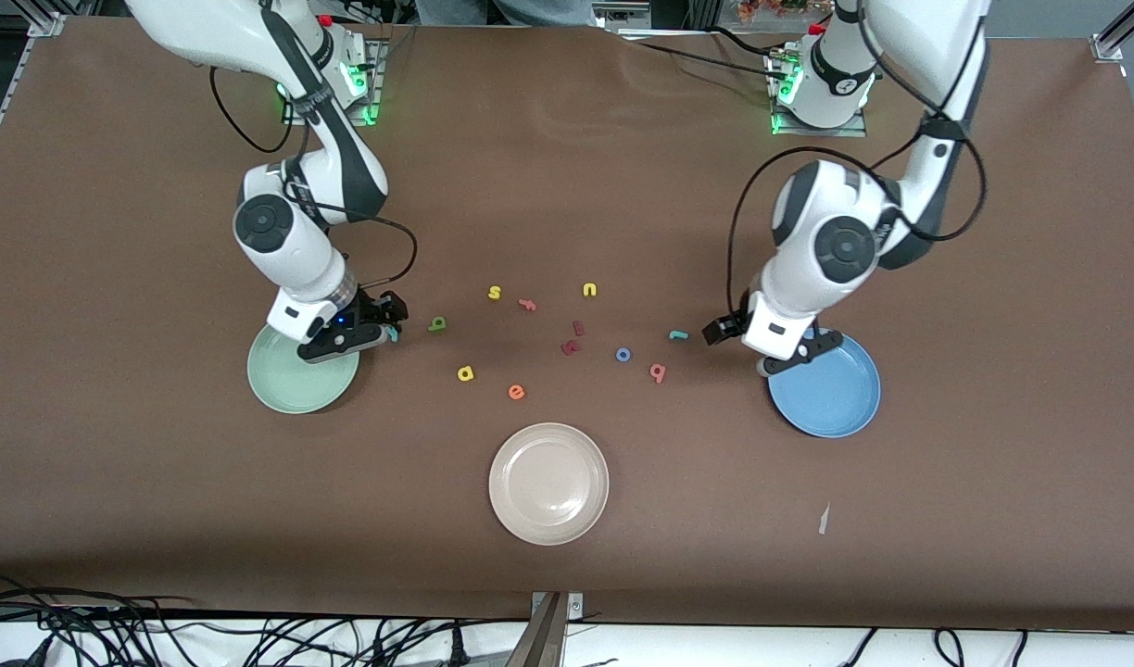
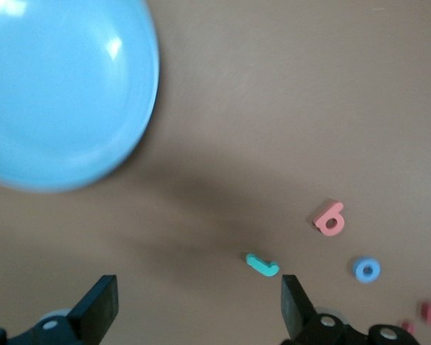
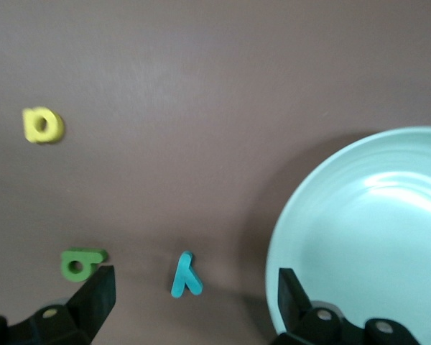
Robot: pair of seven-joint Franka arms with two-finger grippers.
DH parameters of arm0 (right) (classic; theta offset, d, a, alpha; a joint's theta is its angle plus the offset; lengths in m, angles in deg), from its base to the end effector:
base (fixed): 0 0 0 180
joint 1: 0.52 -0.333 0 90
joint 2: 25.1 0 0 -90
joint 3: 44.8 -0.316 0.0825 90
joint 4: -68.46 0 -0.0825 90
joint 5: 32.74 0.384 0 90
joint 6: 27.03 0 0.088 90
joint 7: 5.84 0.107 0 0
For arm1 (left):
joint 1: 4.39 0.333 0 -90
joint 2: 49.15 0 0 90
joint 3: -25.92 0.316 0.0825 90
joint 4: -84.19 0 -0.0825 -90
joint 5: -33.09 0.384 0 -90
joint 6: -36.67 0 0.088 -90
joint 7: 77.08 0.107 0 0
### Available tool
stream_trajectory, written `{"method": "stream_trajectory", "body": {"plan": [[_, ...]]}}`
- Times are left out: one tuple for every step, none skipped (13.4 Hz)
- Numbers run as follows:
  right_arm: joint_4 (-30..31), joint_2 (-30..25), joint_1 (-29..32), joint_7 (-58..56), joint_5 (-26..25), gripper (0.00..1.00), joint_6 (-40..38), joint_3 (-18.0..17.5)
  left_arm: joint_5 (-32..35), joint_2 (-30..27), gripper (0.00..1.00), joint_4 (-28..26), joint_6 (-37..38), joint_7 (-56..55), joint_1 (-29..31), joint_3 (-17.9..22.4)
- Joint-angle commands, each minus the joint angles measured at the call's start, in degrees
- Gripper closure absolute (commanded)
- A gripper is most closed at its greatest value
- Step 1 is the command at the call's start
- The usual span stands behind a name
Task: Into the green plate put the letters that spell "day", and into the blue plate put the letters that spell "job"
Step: 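Grasp the teal y with the right gripper while the left grasps teal hook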
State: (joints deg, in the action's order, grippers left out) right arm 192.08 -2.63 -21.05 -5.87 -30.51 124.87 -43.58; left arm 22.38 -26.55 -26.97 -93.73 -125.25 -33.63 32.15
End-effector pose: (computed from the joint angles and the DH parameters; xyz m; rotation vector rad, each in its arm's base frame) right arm 0.5459 0.1902 0.2233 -3.0726 -0.4741 -0.1527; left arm 0.5623 -0.2467 0.2765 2.9712 0.8499 -0.1553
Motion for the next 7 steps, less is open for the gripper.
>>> {"method": "stream_trajectory", "body": {"plan": [[1.5,0.4,0.2,0.6,0.1,0.0,2.4,-0.9,2.0,3.3,0.0,-0.3,-6.0,-21.5,-2.5,0.4],[1.5,0.6,0.2,0.6,0.1,0.01,2.6,-1.0,2.0,4.7,0.0,-0.1,-7.7,-28.6,-2.8,0.4],[1.5,0.8,0.2,0.6,0.1,0.01,3.1,-1.0,1.9,5.9,0.0,0.1,-9.0,-33.5,-2.8,0.4],[1.5,1.4,0.1,0.6,0.1,0.01,4.2,-1.1,1.9,7.0,0.0,0.4,-9.5,-37.8,-2.8,0.4],[1.9,1.6,0.1,0.7,0.1,0.03,5.2,-1.2,1.8,8.0,0.0,1.1,-9.8,-42.7,-2.8,0.5],[2.4,1.8,0.1,0.9,0.1,0.06,6.0,-1.4,1.8,8.5,0.0,1.6,-9.9,-47.1,-2.8,0.5],[2.6,1.8,0.1,0.9,0.2,0.08,6.6,-1.4,1.8,8.6,0.0,2.1,-9.8,-49.9,-2.8,0.5]]}}
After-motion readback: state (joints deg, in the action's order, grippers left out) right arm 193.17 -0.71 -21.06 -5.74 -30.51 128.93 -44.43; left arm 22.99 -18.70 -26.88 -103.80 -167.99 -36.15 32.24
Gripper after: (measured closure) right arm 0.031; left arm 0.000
